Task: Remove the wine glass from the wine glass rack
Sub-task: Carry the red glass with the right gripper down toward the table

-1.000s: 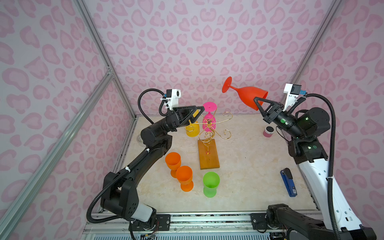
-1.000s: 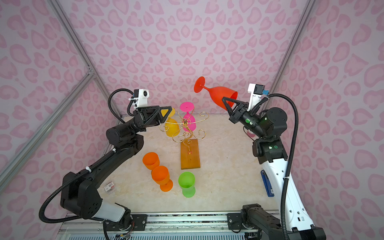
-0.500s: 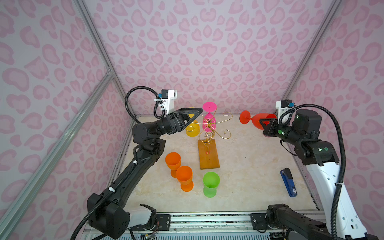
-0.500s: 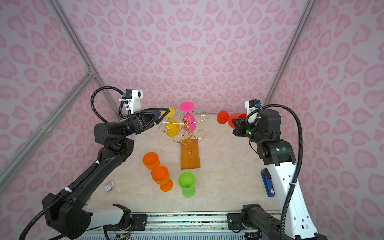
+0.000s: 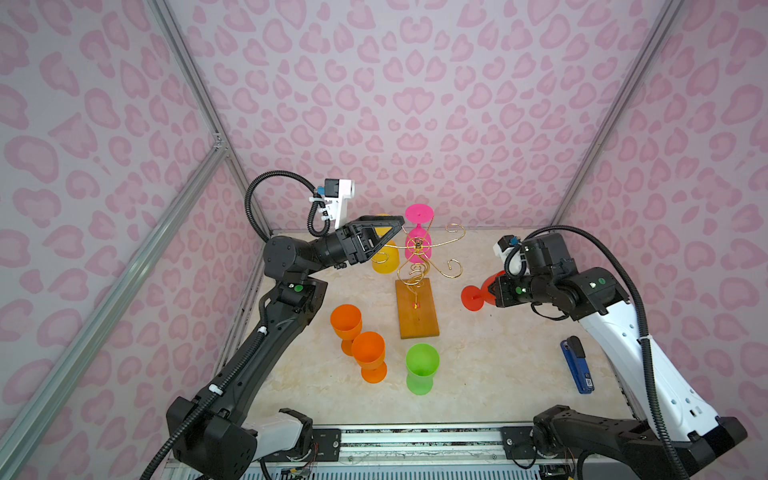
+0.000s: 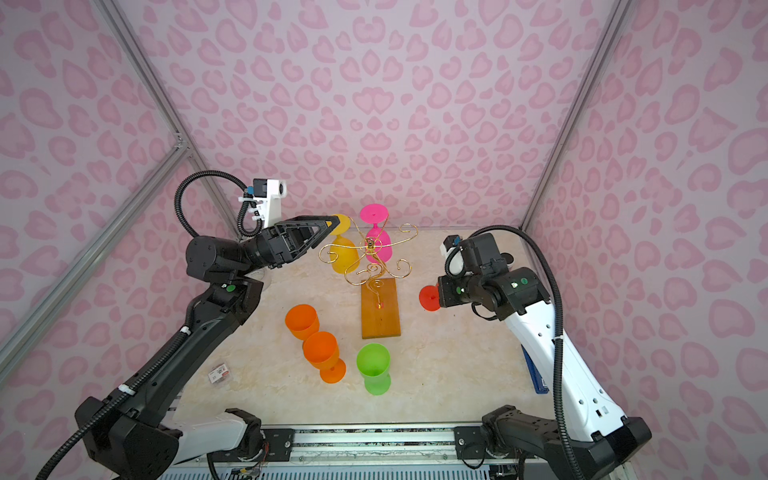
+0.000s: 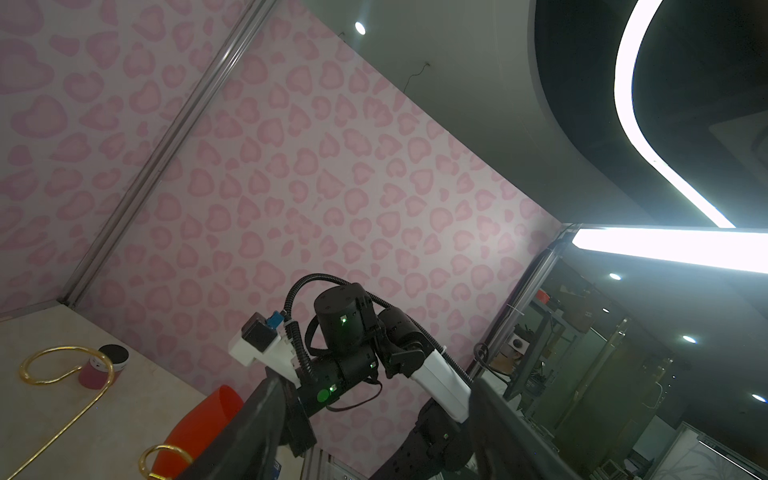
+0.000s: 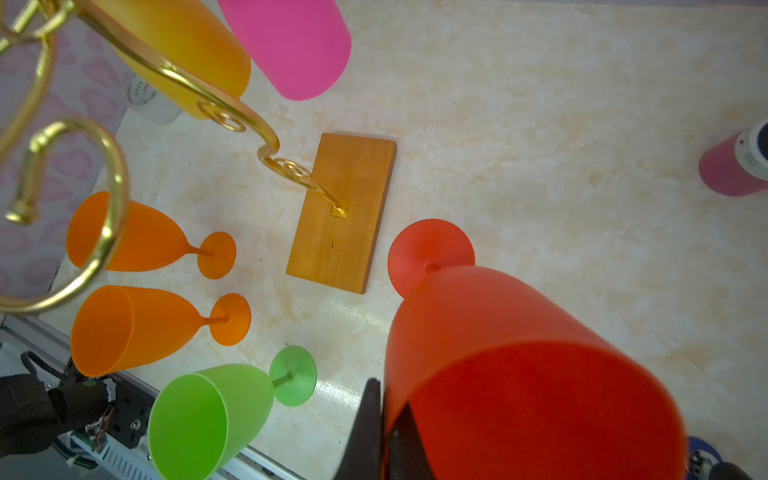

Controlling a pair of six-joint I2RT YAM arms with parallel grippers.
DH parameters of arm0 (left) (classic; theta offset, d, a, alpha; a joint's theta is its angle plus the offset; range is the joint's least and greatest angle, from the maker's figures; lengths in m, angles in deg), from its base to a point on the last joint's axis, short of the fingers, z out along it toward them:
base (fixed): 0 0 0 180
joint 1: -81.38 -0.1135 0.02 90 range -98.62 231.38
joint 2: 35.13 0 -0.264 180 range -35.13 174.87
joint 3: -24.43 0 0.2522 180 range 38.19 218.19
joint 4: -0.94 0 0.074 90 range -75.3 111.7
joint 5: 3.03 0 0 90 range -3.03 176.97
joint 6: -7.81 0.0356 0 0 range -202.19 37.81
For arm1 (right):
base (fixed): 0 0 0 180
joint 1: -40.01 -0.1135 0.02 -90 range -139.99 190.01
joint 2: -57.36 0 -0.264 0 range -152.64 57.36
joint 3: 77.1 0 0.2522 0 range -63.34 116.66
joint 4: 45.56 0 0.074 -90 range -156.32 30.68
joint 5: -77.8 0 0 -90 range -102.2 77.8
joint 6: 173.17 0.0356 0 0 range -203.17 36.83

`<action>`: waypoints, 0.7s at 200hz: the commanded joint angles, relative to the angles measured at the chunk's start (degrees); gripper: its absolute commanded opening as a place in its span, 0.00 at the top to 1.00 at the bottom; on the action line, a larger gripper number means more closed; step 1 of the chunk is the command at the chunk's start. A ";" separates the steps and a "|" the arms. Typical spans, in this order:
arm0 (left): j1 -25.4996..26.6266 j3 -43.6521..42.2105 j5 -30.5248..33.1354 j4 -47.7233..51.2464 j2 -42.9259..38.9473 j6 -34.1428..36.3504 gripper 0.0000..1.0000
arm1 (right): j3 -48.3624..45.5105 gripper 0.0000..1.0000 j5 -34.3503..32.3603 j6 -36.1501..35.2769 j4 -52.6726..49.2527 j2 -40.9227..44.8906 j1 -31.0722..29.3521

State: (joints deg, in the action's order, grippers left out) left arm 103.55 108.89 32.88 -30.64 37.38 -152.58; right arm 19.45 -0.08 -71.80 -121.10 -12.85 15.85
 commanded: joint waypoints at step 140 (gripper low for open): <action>-1.49 2.92 -0.32 1.31 1.04 1.00 0.28 | -9.19 1.00 -5.84 3.34 -0.84 -6.73 -16.29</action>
State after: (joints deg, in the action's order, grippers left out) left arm 102.26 110.90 32.82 -28.52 38.15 -151.64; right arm 11.27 -5.34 -70.00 -124.75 -18.93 0.18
